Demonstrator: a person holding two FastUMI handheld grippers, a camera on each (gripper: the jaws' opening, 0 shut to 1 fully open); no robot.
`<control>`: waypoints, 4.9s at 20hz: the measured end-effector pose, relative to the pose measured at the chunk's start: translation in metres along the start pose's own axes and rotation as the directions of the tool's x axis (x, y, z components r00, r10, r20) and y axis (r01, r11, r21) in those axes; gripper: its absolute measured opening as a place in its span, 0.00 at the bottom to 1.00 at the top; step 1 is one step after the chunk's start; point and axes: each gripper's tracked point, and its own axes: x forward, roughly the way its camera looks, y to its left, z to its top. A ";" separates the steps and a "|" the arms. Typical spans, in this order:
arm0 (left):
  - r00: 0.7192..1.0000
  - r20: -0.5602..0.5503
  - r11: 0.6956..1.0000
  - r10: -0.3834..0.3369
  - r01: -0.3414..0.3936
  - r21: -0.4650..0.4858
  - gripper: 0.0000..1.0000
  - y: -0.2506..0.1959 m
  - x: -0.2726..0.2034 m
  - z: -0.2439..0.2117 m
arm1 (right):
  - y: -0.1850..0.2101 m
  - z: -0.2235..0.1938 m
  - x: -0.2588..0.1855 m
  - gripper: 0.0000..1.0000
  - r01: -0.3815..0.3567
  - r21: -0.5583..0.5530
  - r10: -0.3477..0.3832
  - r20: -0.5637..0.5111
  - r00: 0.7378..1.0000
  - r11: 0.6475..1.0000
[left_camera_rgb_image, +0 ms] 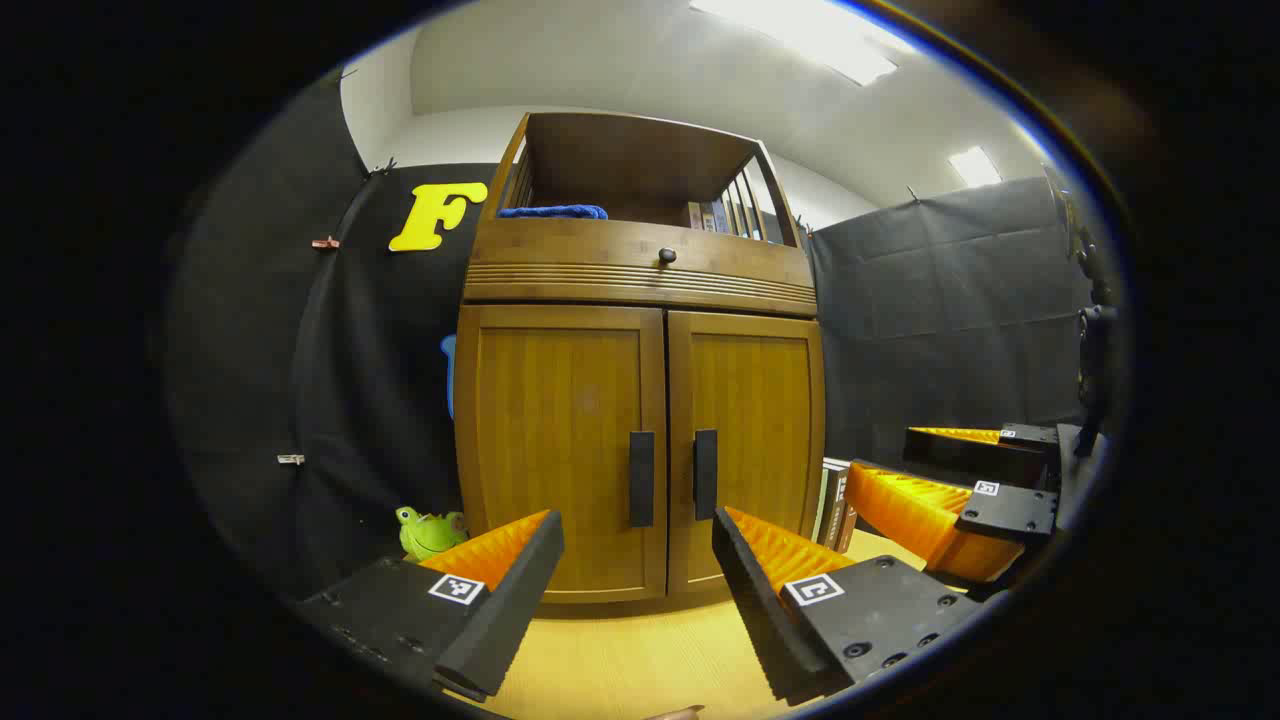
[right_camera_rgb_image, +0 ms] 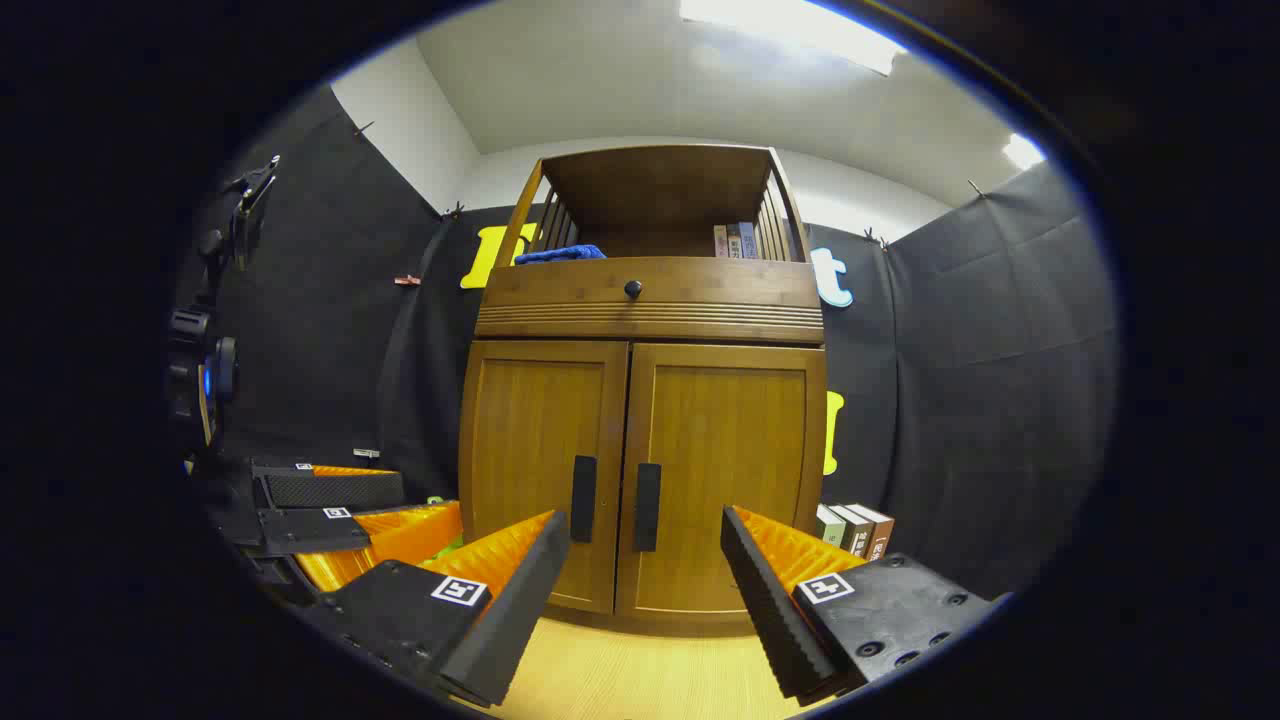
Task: Open the right door of the double-door shoe cabinet with the right hand, and open the left door with the left hand.
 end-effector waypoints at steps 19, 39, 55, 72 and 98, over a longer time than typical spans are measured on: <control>0.999 -0.011 1.000 -0.030 0.030 -0.001 0.93 0.005 0.001 -0.013 | 0.003 -0.002 0.004 0.97 0.008 0.027 -0.007 -0.004 1.000 1.000; 0.999 -0.005 0.999 -0.032 0.032 -0.007 0.95 0.045 0.012 -0.027 | 0.021 -0.060 0.150 0.95 0.029 0.061 -0.026 -0.051 0.998 0.998; 0.993 -0.119 1.000 0.018 -0.018 0.006 0.94 0.074 0.002 -0.071 | -0.010 -0.128 0.246 0.67 0.129 0.031 -0.124 -0.124 0.984 0.991; 0.988 -0.092 0.992 0.123 -0.120 0.029 0.94 0.093 -0.044 -0.070 | -0.008 -0.131 0.224 0.28 0.091 0.014 -0.089 -0.128 0.988 0.996; 0.983 -0.132 0.989 -0.127 0.114 -0.099 0.92 -0.032 -0.008 -0.092 | -0.150 -0.080 0.022 0.22 0.192 -0.193 -0.208 -0.066 0.976 0.962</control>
